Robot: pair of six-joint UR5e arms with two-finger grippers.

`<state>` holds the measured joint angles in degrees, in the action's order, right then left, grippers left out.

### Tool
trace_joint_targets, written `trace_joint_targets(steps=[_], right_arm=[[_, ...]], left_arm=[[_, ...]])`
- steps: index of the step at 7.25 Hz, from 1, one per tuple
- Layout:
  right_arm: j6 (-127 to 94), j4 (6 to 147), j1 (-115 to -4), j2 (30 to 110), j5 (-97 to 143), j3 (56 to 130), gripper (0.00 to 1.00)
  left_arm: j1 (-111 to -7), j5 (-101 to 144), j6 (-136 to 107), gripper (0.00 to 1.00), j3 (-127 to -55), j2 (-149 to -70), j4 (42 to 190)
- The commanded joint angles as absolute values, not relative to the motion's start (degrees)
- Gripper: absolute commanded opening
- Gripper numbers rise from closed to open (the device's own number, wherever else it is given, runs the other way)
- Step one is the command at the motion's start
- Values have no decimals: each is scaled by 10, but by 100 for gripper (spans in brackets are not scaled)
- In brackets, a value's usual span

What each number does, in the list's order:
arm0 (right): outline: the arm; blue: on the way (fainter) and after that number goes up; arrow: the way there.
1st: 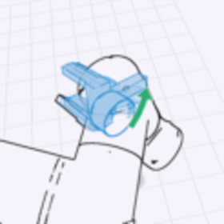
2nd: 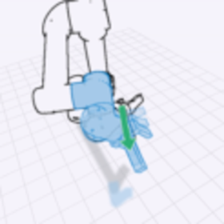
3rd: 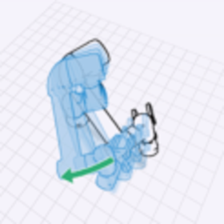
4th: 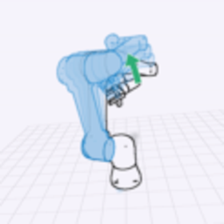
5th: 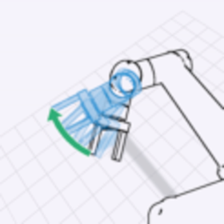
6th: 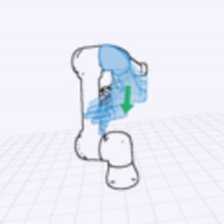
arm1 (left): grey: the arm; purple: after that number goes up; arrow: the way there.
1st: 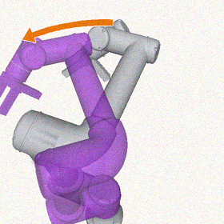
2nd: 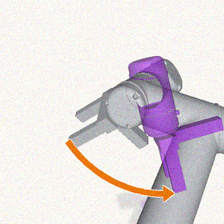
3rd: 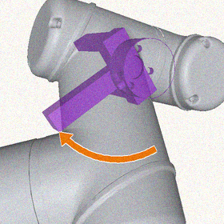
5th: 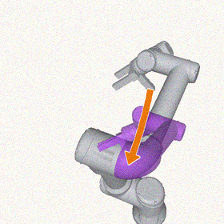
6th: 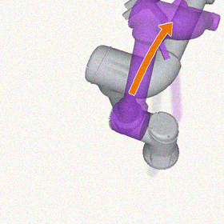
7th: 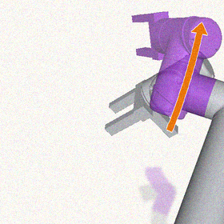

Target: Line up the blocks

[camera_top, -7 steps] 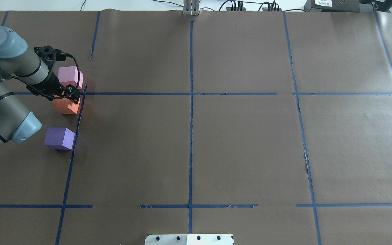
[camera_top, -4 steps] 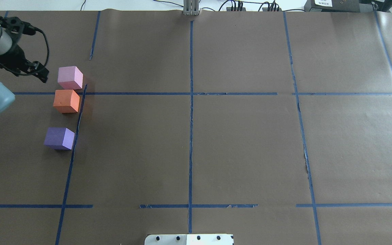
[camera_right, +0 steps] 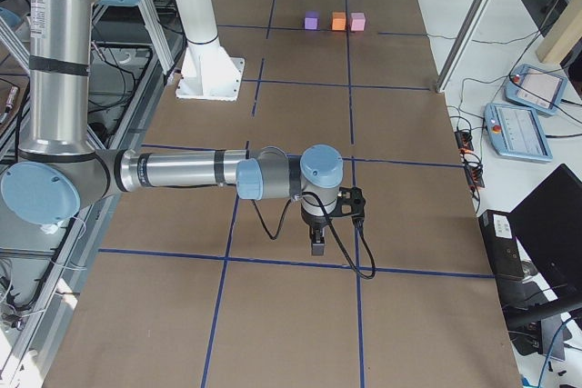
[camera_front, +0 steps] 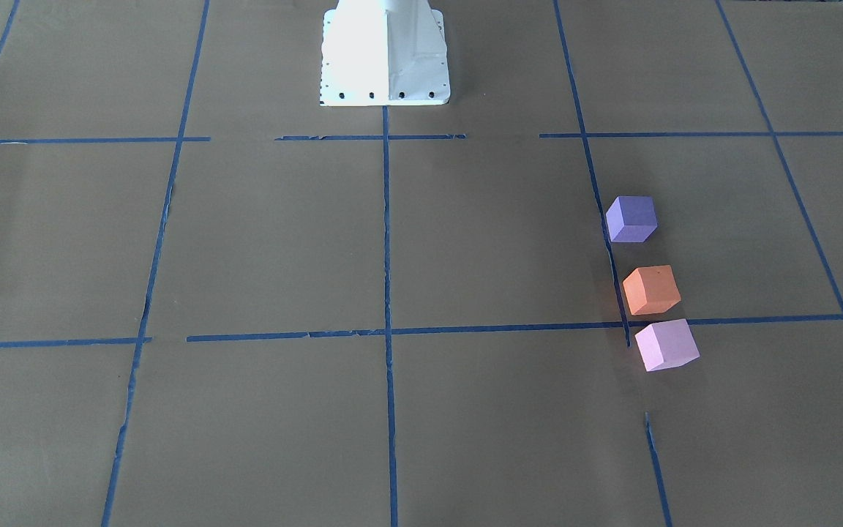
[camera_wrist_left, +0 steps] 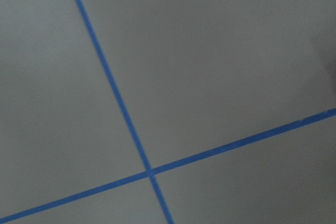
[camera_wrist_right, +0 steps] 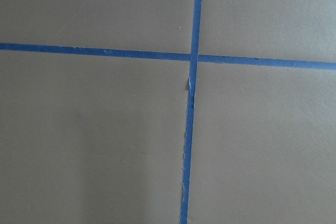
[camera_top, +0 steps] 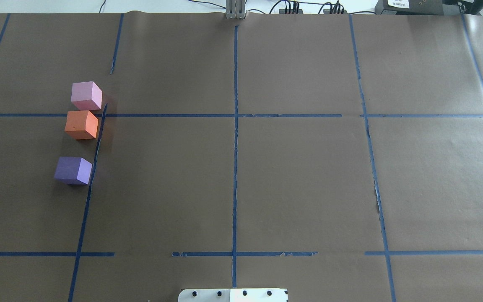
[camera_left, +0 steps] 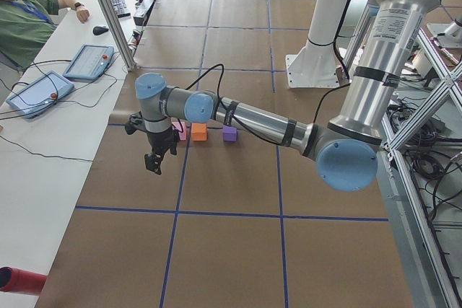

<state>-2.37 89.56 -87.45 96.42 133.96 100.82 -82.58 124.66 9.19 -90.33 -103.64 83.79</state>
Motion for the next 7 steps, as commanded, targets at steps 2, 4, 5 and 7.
trace_joint_targets(steps=[2,4,5,7], right_arm=[[-24,896,-875,964,1339,1009,100],[-24,896,-875,964,1339,1008,100],[-24,896,-875,964,1339,1009,100],[-24,896,-875,964,1339,1009,100]], left_arm=[[-869,1320,115,100,-875,-971,854],[-867,1316,112,100,-879,-962,856],[-867,1314,111,100,-873,-962,858],[-867,1314,110,100,-878,-962,858]])
